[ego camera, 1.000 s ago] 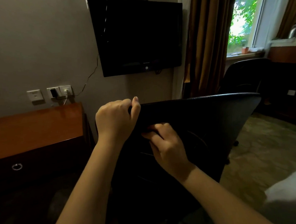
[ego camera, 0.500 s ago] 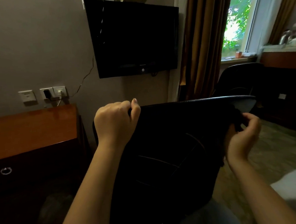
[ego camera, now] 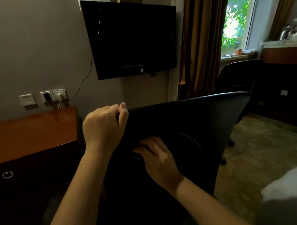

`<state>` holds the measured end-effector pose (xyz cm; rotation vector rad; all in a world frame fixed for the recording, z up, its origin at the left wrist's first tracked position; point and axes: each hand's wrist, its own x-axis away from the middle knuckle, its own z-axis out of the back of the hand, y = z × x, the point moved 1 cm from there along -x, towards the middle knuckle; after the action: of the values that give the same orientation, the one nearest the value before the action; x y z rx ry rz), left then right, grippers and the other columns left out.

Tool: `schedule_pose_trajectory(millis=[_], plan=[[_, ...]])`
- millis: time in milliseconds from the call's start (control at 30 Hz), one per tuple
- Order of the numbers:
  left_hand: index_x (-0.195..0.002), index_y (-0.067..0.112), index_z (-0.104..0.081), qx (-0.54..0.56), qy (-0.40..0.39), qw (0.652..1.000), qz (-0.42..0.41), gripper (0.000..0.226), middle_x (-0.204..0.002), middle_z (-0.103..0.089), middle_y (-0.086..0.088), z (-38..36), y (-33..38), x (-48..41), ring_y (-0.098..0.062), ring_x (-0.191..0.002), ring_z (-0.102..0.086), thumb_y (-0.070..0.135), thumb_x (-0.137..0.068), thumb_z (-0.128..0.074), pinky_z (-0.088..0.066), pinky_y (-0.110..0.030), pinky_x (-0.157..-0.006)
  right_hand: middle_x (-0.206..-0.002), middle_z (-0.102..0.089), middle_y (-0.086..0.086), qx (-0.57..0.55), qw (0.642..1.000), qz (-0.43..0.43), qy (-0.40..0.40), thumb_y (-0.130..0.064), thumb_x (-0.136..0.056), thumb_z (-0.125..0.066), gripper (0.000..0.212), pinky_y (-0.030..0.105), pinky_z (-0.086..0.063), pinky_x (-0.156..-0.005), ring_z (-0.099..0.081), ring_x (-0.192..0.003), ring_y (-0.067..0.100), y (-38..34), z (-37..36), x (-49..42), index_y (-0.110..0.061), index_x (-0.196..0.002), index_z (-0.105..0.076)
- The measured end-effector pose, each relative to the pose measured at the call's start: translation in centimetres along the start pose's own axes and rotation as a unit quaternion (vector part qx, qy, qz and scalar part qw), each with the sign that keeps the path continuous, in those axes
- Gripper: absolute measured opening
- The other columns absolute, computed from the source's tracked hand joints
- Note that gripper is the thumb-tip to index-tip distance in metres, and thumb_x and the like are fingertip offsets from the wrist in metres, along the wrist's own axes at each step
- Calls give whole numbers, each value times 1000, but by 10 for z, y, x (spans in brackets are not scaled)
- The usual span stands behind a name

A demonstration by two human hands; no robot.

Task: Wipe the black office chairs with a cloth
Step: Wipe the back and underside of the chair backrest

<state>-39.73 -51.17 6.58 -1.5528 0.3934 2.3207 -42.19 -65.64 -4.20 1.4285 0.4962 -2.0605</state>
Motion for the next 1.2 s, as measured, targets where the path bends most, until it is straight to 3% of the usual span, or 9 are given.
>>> schedule_pose_trajectory(millis=[67,233,367,500,700,867,933,1100,1200], plan=[[-55,15,-53,5,-4,1000,-5,55,-48,-47,1,1,-1,0,-16,-41,-37,34,-100,-29,-19,-20,-44,-103,-61,7,28,1000,12,-8,-10,-98,-48,25,31,-46,-93,-54,-99,26,16,9,7,-8,-94,-72],[-55,14,-53,10,7,1000,-3,55,-48,-43,3,-2,-2,-1,-15,-42,-35,33,-101,-30,-18,-18,-45,-106,-57,10,106,973,-203,42,-8,-81,-50,24,15,-38,-93,-53,-103,30,88,58,28,-11,-97,-66],[-56,13,-58,0,21,1000,-9,54,-48,-50,-1,-4,1,-1,-12,-43,-34,30,-100,-33,-16,-14,-47,-102,-55,22,71,929,-352,86,-1,-73,-43,32,30,-42,-83,-56,-93,38,147,93,44,-9,-97,-63],[-55,12,-58,-9,31,999,-5,53,-47,-51,-2,-4,2,-1,-13,-44,-33,30,-100,-34,-14,-16,-47,-110,-54,22,87,905,-412,59,14,-81,-53,29,21,-32,-83,-52,-100,38,149,102,40,-1,-103,-66],[-57,10,-61,-15,29,999,6,55,-49,-54,-5,-3,0,1,-20,-42,-43,31,-99,-33,-20,-24,-49,-104,-58,7,52,966,-247,48,-9,-78,-44,32,4,-28,-95,-47,-99,11,71,46,25,-7,-91,-73],[-58,11,-60,-11,21,1000,4,54,-51,-55,-4,0,1,1,-16,-45,-38,31,-100,-33,-21,-23,-49,-101,-67,5,-10,997,-40,-66,-8,-84,-52,24,35,-47,-91,-54,-101,21,21,-4,20,-10,-91,-75],[-58,10,-60,-7,18,1000,1,54,-52,-55,-5,1,0,2,-17,-45,-40,31,-100,-32,-22,-24,-49,-100,-70,6,2,996,8,-85,-12,-89,-53,23,37,-50,-88,-56,-102,22,20,-8,20,-11,-91,-76],[-59,12,-58,-4,15,1000,3,53,-52,-54,-3,-2,2,1,-13,-48,-35,31,-101,-32,-20,-23,-49,-107,-58,3,53,997,2,-63,-4,-81,-50,27,31,-41,-95,-49,-101,25,62,32,21,-8,-92,-75],[-59,12,-60,-14,22,1000,-1,52,-53,-56,-4,-3,2,0,-15,-47,-37,30,-100,-34,-16,-23,-49,-105,-55,5,89,990,-104,-21,-3,-77,-49,29,32,-40,-91,-49,-99,25,105,69,32,-7,-88,-75]])
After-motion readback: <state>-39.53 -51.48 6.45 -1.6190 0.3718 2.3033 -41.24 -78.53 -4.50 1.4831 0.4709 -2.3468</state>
